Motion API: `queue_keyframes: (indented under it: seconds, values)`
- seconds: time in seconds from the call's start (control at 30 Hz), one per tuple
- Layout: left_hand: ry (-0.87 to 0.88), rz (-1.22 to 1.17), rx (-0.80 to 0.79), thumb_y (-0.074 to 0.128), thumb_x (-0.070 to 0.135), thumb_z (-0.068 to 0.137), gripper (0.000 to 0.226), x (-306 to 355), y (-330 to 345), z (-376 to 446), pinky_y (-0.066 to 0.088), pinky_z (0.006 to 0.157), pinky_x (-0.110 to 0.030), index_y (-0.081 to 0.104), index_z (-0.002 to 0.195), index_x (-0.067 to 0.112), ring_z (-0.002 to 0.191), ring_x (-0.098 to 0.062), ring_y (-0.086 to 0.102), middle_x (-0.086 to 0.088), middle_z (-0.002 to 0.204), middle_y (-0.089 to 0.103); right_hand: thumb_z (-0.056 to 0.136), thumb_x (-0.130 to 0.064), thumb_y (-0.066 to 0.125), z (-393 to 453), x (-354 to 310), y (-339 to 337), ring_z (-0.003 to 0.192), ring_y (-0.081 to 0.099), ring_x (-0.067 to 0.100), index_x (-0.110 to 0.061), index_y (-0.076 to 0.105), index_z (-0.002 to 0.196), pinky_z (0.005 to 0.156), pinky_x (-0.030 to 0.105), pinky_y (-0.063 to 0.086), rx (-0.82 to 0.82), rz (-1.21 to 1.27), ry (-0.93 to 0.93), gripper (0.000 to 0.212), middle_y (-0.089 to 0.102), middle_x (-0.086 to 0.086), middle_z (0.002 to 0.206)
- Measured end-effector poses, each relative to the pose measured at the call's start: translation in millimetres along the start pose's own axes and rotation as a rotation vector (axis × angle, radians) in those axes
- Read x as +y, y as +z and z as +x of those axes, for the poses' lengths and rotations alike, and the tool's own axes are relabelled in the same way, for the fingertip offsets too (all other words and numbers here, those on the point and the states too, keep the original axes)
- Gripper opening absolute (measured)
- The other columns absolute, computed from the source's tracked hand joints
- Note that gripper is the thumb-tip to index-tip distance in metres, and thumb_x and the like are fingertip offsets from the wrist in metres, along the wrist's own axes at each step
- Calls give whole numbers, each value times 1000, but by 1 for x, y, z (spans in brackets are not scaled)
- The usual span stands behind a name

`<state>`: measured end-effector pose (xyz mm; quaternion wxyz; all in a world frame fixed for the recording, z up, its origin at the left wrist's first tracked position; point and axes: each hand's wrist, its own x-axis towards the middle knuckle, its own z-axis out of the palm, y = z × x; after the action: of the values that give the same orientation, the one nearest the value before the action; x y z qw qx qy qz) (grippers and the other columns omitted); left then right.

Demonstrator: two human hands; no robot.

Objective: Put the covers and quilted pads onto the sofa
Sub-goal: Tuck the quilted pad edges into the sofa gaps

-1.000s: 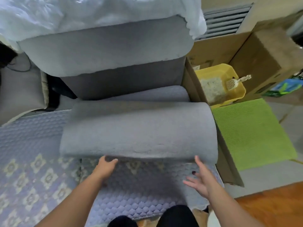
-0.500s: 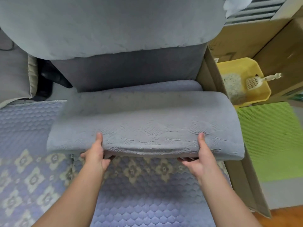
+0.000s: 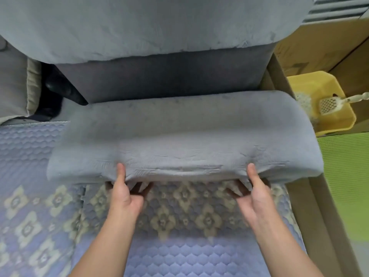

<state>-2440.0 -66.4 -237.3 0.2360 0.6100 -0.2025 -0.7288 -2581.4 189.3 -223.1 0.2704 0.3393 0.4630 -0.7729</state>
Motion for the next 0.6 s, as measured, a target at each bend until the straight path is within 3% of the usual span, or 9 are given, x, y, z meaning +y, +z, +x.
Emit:
queue_keyframes:
  seconds: [0.07,0.13,0.2,0.27,0.33,0.37,0.43,0.5,0.6]
  values:
    - [-10,-8,-6,75,57,78,62,19,40,18,55,85,-59,59,129,24,107,-33,66,-10,120,68,88,-25,71,21,-23,45,84,61,24,-23,60,94,80,55,49,-10,-39,-21,12,69,0,84]
    - [-46,4,-33,68,55,87,48,29,62,27,52,90,-57,59,121,23,110,-32,63,-9,115,66,94,-19,65,35,-37,75,86,60,24,-22,58,95,82,56,50,-1,-56,15,7,62,3,91]
    - [-60,-3,-45,68,54,87,48,28,65,28,54,83,-57,56,123,23,110,-32,62,-9,117,66,93,-16,64,37,-38,79,93,59,23,-20,58,105,78,53,51,19,-83,53,14,60,2,100]
    - [0,113,32,72,55,85,70,30,54,17,54,86,-58,42,140,24,114,-31,60,-5,131,59,84,-19,66,25,-30,68,99,57,22,-16,55,121,77,46,50,183,-227,-33,39,60,4,117]
    - [308,560,287,76,49,83,85,40,46,6,41,107,-47,33,147,13,129,-32,48,-11,144,46,81,-19,63,5,-30,68,97,52,20,-12,53,120,86,39,44,492,-561,-488,41,53,5,120]
    - [554,823,388,78,43,82,85,51,46,0,33,112,-43,33,147,10,135,-35,40,-17,148,39,83,-16,61,-4,-36,76,95,48,20,-10,54,115,88,36,41,494,-741,-824,33,50,4,114]
    - [1000,1255,333,73,41,84,80,74,60,-8,25,116,-47,32,149,19,140,-39,28,-20,154,26,84,-18,60,2,-46,102,98,47,26,-9,58,107,88,38,39,215,-1245,-1255,24,51,9,109]
    - [1190,1660,105,55,53,93,70,89,76,7,16,120,-54,28,154,30,148,-39,14,-17,162,16,85,-29,55,34,-55,122,107,48,36,-8,61,106,92,46,42,61,-1662,-1375,31,55,16,117]
    - [1156,1939,-32,18,66,96,68,81,80,36,9,122,-59,16,158,37,153,-38,7,-12,167,10,88,-39,46,71,-52,118,112,49,39,-9,61,108,98,49,38,174,-1834,-1316,39,56,17,123]
